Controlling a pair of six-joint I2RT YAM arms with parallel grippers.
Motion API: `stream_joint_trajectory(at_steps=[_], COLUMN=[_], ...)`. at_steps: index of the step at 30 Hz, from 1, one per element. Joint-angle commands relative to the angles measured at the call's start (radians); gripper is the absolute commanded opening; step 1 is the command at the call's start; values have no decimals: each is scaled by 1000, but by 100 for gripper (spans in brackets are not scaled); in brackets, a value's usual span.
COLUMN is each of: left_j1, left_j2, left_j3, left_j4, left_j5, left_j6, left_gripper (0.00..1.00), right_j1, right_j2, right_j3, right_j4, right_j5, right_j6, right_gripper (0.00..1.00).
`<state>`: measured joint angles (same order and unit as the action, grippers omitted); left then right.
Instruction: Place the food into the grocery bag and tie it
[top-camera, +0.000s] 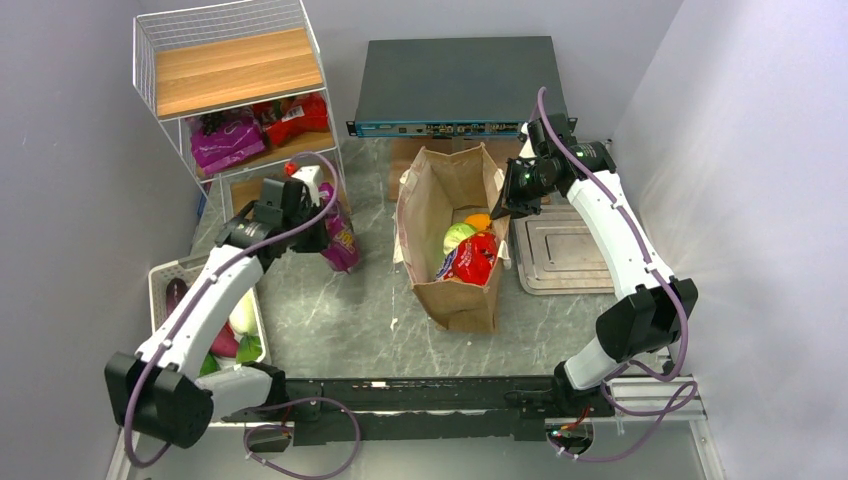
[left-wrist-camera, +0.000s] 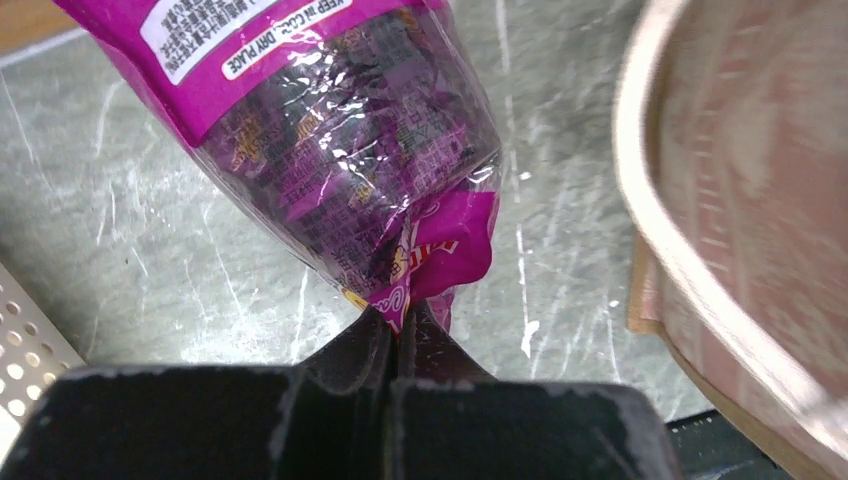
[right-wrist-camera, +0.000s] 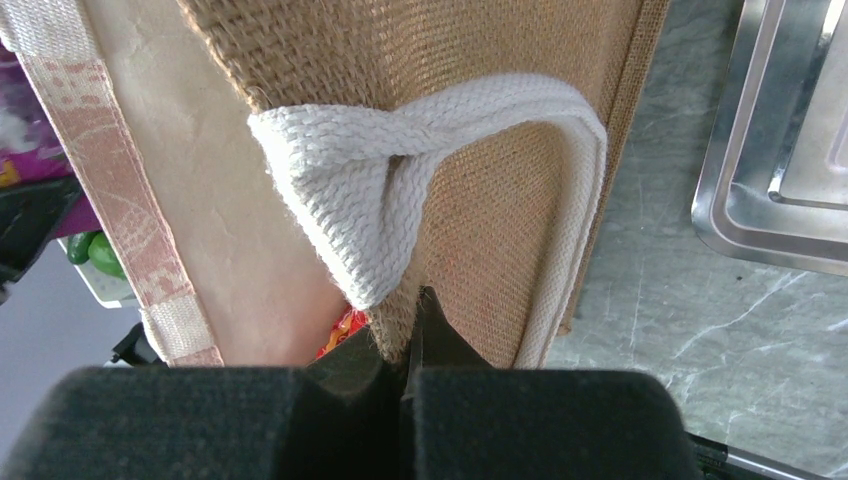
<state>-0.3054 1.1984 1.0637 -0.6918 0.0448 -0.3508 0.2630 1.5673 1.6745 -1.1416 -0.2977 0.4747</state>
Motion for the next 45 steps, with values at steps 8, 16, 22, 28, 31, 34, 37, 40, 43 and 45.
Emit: stream_joint_trajectory(at_steps=[8, 16, 22, 28, 31, 34, 37, 40, 43, 45], left_j1=[-3, -11, -43, -139, -194, -235, -273, -305, -325, -336], left_j2=[-175, -177, -145, -87, -46, -7, 25, 49, 63, 70], left_j3=[265, 407, 457, 479, 503, 522, 529, 537, 538, 541], left_j4=[-42, -15, 54, 119, 147, 174, 193, 201, 212, 212], left_j5=[256, 399, 469, 437, 406, 385, 373, 361, 350, 340], left_j6=[121, 73, 30, 6, -4, -16, -25, -26, -27, -25], left_gripper=[0, 0, 0, 0, 0, 0, 0, 0, 0, 0], right_j1=[-4, -2, -4, -2, -3, -3, -3, -3, -2, -3], right_j2=[-29, -35, -57, -65, -66, -71, -74, -75, -77, -78], right_j3=[12, 23, -4, -3, -2, -3, 0, 5, 6, 5], right_j4=[100, 95, 105, 99, 97, 98, 97, 92, 91, 91], right_j5=[-76, -86, -91, -89, -91, -90, -90, -86, -84, -83], right_j6=[11, 10, 18, 16, 17, 18, 18, 16, 13, 12], right_gripper=[0, 0, 0, 0, 0, 0, 0, 0, 0, 0])
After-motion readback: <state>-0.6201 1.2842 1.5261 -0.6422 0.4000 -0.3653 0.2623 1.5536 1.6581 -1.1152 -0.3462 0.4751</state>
